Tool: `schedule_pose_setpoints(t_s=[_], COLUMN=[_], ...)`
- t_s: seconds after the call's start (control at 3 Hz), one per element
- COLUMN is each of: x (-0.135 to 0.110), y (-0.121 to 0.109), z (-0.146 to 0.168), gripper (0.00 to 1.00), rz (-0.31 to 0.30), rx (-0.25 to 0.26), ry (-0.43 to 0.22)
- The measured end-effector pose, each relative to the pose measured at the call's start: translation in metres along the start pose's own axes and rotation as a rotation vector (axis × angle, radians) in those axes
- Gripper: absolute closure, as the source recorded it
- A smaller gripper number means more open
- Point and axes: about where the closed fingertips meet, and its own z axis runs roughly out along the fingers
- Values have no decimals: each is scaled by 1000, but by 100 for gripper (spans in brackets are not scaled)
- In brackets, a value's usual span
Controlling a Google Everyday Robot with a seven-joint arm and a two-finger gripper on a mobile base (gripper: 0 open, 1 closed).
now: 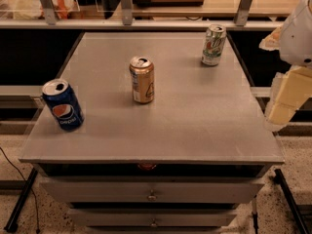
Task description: Pick orange can
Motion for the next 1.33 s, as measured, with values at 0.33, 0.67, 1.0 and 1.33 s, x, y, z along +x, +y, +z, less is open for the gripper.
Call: schedule_pose_setpoints(t_s=[0.33, 0.67, 1.0, 1.33], x=[0, -9, -33, -65], y=[0, -2, -11, -26], z=[0, 8, 46, 94], gripper=[0, 0, 0, 0], rz=[0, -8, -4, 27], rx=[0, -5, -43, -73], ry=[0, -60, -178, -313])
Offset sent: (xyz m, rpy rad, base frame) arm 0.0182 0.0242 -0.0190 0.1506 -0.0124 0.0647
